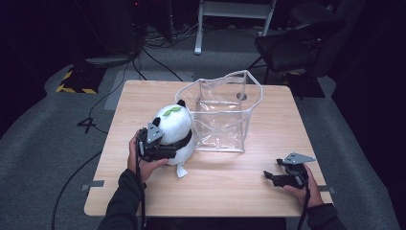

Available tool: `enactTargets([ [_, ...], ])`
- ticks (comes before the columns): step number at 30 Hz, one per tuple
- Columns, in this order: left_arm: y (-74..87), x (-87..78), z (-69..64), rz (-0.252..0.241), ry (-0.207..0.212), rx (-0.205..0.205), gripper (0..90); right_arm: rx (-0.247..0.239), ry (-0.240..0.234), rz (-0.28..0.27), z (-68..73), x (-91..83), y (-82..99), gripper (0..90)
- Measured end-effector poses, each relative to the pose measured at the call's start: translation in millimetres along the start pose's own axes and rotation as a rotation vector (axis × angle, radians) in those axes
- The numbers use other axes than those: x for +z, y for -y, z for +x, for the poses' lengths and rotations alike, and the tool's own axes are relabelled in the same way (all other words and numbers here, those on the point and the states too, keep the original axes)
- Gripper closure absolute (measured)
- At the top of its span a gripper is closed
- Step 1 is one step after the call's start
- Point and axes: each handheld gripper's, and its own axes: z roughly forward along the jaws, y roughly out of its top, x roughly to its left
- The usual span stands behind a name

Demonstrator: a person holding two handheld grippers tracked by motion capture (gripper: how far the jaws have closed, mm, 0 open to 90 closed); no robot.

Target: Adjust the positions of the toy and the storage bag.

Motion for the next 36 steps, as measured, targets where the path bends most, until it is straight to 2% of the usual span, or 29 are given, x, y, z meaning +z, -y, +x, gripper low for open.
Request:
enactTargets([
  [1,0.0,0.0,0.0,0.0,0.0,0.0,13.3,0.0,0.0,0.0,0.0,0.0,0.0,19.8],
  [3,-1.7,-2.3,-1.9,0.014,-0.012,0.035,18.4,-0.002,0.0,-0.001,-0.1,0.0,0.1,19.8],
  [5,-2.3,-4.1,-2.3,0.024,-0.015,0.04,22.0,-0.003,0.001,-0.001,-0.2,0.0,0.0,19.8],
  [12,-1.3,-8.0,-3.6,0.038,-0.012,0.051,24.8,-0.005,-0.001,-0.001,-0.3,0.0,0.0,19.8],
  [14,-0.9,-8.8,-2.5,0.042,-0.004,0.044,24.8,-0.005,-0.001,-0.002,-0.4,0.1,0.0,19.8],
  [15,1.6,-7.5,0.1,0.034,0.011,0.021,24.0,-0.004,-0.001,-0.002,-0.3,0.2,0.0,19.6],
  [18,2.3,-7.8,1.6,0.038,0.016,0.006,23.7,-0.004,0.0,-0.001,-0.1,0.5,-0.2,19.4],
  [22,1.8,-8.1,1.0,0.05,0.016,0.009,23.3,-0.003,-0.001,0.0,-0.2,0.5,-0.3,19.3],
  [29,7.2,-5.1,4.4,0.024,0.023,-0.043,22.4,-0.004,-0.003,0.001,-0.3,0.8,-0.6,19.2],
  [36,10.5,-5.8,2.5,0.018,0.022,-0.038,22.4,-0.003,-0.001,-0.001,-0.1,0.7,-0.4,19.2],
])
